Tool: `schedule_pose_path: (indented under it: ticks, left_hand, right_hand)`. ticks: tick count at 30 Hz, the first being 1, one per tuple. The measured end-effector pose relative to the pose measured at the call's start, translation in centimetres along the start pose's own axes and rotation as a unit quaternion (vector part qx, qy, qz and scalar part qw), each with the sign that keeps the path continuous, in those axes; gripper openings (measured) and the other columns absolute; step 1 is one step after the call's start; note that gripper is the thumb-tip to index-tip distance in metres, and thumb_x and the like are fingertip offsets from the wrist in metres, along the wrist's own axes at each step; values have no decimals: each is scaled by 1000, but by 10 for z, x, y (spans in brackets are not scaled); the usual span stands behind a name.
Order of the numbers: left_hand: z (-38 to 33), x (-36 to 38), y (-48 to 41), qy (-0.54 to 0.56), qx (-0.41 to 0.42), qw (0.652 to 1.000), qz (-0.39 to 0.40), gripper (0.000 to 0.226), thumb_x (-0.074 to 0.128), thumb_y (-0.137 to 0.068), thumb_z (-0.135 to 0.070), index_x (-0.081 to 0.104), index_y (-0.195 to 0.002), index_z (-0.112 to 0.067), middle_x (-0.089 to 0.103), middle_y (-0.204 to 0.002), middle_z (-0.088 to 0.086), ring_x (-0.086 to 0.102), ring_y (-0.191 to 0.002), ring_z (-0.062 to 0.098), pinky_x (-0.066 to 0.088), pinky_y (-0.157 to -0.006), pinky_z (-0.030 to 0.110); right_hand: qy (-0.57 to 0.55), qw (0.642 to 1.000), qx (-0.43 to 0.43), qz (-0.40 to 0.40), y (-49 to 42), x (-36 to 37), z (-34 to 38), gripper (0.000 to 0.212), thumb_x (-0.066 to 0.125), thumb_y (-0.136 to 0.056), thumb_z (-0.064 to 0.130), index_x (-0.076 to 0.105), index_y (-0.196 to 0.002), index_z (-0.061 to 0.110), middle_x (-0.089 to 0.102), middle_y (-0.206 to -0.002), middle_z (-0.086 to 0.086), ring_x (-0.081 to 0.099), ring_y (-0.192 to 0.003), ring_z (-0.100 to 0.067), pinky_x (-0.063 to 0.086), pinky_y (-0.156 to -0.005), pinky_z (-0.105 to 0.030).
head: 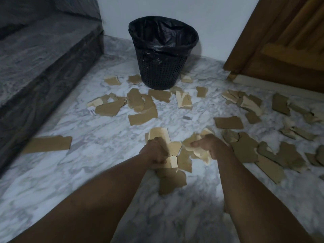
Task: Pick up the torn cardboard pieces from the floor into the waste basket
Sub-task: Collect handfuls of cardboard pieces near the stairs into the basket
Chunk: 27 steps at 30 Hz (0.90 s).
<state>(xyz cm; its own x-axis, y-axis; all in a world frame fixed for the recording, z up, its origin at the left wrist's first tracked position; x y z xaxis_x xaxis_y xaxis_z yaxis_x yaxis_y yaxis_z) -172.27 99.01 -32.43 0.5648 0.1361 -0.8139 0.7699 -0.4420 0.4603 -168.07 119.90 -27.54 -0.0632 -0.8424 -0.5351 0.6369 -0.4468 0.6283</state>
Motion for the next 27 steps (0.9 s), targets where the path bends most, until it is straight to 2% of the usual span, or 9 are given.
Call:
schedule_pose_path:
  ticks: [4,9,11,15,17,19,23,25,27]
  left_hand:
    - [-3,4,-15,-42,-18,998,52,68,62,-72,-54,58,-129,-16,49,-134,15,40,-128,30,48,-91,40]
    - [-2,13,-23,-31,-16,997,65,71,71,-66,-59,64,-126,-20,52,-132,5,48,-125,25,45,-98,33]
    - [-9,2,-7,-13,-33,997,74,63,74,-73,-52,65,-121,-12,56,-122,9,54,-117,24,46,-91,30]
    - [-9,-1,-3,81,-48,990,103,41,76,-80,-17,66,-117,-1,64,-98,8,61,-74,14,50,-65,22]
    - [-6,-11,2,92,-18,992,82,40,73,-86,-25,68,-119,-4,67,-111,6,64,-98,17,49,-80,21]
    - [3,-25,7,150,-19,987,56,40,69,-89,-29,66,-122,-7,62,-125,4,57,-114,19,42,-77,10]
    - [34,-58,17,344,-106,933,-2,48,80,-80,-26,64,-119,-3,61,-115,4,59,-93,23,51,-66,29]
    - [48,-66,20,402,-148,902,-56,34,77,-82,-25,63,-104,-3,62,-99,10,62,-79,27,52,-57,32]
    - [52,-61,21,356,-174,915,-71,14,67,-87,-21,63,-93,-9,62,-83,8,64,-79,28,56,-67,34]
  right_hand:
    - [157,987,24,27,11,32,-28,87,91,-67,34,52,-134,-6,59,-135,-11,61,-119,-26,52,-85,-30]
    - [57,998,30,16,7,60,-38,88,87,-73,20,36,-140,-6,51,-139,-9,51,-128,-25,46,-100,-27]
    - [105,994,18,-5,6,58,-35,81,85,-75,25,41,-136,-6,56,-133,-10,56,-122,-23,49,-95,-27]
    - [154,988,5,-8,9,58,-27,67,84,-75,28,54,-123,-7,63,-124,-15,62,-113,-26,53,-91,-32]
    - [165,986,2,-11,11,60,-22,56,85,-74,24,58,-113,-5,66,-115,-12,65,-105,-26,55,-81,-32]
    - [173,985,-5,-18,14,57,-14,50,82,-77,24,59,-111,-4,65,-105,-7,66,-102,-26,52,-72,-30]
    - [70,996,-9,-48,8,39,0,67,89,-68,21,59,-122,-5,67,-108,-14,67,-102,-29,53,-70,-32]
    - [54,997,-28,-39,7,27,7,72,93,-61,22,61,-120,-3,67,-114,-10,66,-108,-30,56,-82,-36]
    - [116,992,-32,41,18,28,13,77,95,-58,28,60,-121,2,63,-115,-4,62,-113,-32,54,-89,-41]
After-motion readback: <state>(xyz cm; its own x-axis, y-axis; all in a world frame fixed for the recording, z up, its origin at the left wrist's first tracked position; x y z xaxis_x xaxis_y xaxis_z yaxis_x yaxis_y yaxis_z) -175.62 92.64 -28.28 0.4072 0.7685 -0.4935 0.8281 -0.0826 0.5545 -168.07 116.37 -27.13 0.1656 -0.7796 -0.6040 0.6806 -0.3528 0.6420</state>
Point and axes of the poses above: each hand's wrist, its own y-axis away from the middle knuckle, its own x-axis out of the palm, z = x × y, the point moved 5 cm from there along -y, towards the middle knuckle
